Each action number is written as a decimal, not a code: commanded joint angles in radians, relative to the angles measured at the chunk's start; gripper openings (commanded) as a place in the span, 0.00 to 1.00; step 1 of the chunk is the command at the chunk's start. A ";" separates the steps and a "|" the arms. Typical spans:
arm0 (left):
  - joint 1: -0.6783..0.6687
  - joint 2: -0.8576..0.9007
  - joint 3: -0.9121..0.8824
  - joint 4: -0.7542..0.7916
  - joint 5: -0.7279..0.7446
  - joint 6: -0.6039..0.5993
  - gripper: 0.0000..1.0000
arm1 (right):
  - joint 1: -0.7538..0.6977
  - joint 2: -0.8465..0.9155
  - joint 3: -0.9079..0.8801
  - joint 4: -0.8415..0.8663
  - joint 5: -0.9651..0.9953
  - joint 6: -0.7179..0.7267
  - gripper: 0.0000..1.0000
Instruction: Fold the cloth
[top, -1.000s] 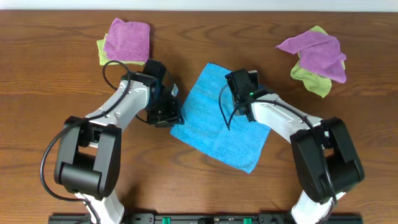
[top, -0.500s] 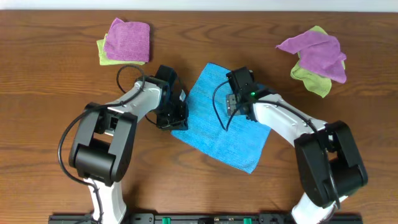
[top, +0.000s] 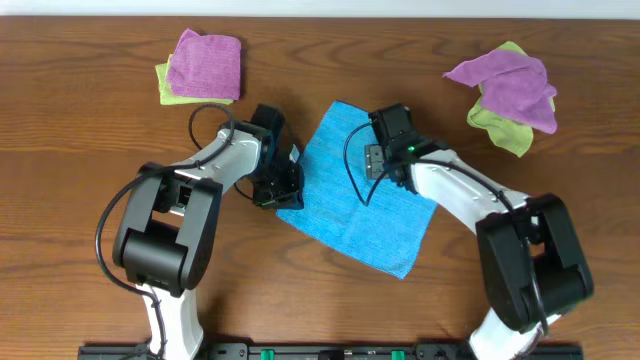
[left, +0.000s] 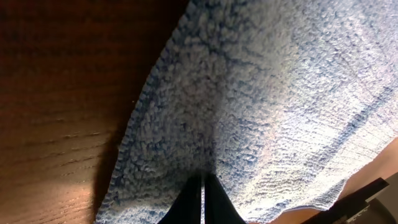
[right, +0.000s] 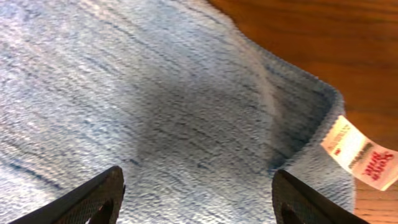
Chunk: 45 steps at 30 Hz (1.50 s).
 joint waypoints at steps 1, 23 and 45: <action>-0.006 0.061 -0.021 -0.017 -0.109 0.000 0.06 | -0.013 -0.003 -0.001 0.003 0.007 -0.001 0.76; -0.003 0.061 -0.021 -0.058 -0.157 0.003 0.06 | -0.050 0.073 -0.001 -0.032 0.128 -0.017 0.76; -0.004 0.061 -0.021 -0.060 -0.169 0.003 0.06 | -0.118 0.070 0.000 -0.169 0.427 -0.038 0.76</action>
